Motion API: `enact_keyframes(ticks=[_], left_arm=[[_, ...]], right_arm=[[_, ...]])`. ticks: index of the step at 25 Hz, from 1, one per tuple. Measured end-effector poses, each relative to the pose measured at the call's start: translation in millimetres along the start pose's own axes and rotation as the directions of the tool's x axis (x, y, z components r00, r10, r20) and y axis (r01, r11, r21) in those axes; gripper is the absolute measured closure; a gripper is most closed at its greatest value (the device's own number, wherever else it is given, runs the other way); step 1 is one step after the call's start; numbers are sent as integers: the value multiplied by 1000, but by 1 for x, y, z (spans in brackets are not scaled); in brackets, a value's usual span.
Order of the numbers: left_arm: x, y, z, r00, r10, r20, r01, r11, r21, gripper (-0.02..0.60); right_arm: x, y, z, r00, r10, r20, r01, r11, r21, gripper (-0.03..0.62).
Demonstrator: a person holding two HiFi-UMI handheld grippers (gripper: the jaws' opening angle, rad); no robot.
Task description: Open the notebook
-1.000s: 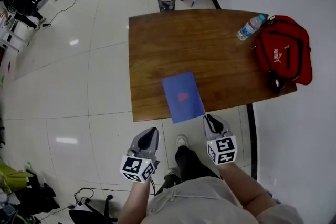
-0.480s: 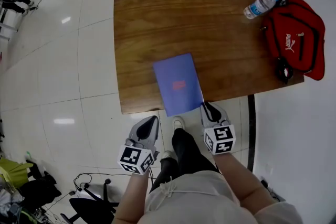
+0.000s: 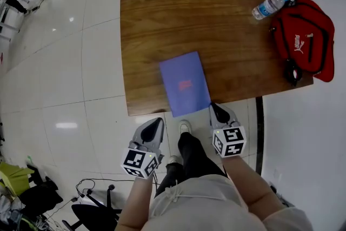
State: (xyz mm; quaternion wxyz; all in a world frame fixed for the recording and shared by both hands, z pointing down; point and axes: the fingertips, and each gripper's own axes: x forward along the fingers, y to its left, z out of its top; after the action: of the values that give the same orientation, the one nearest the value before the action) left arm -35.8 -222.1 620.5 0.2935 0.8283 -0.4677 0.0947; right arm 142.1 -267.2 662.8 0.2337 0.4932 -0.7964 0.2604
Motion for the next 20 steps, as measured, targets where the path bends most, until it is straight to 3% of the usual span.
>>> enact_keyframes(ticks=[5,12,20], left_arm=[[-20,7,11,999,21,36,-22,1000,8,577],[-68,19,36,988,81,128,-83,997,11,577],[-125,24,41,968,152,200,-157,988,10,575]], right_arm=[[-16,9,26,998,-5,56,5,1000,4,582],[-42,44,62,991,29,129,-20,997,-75,585],[-56,123,92,968,167,189,-136,976,-167,585]])
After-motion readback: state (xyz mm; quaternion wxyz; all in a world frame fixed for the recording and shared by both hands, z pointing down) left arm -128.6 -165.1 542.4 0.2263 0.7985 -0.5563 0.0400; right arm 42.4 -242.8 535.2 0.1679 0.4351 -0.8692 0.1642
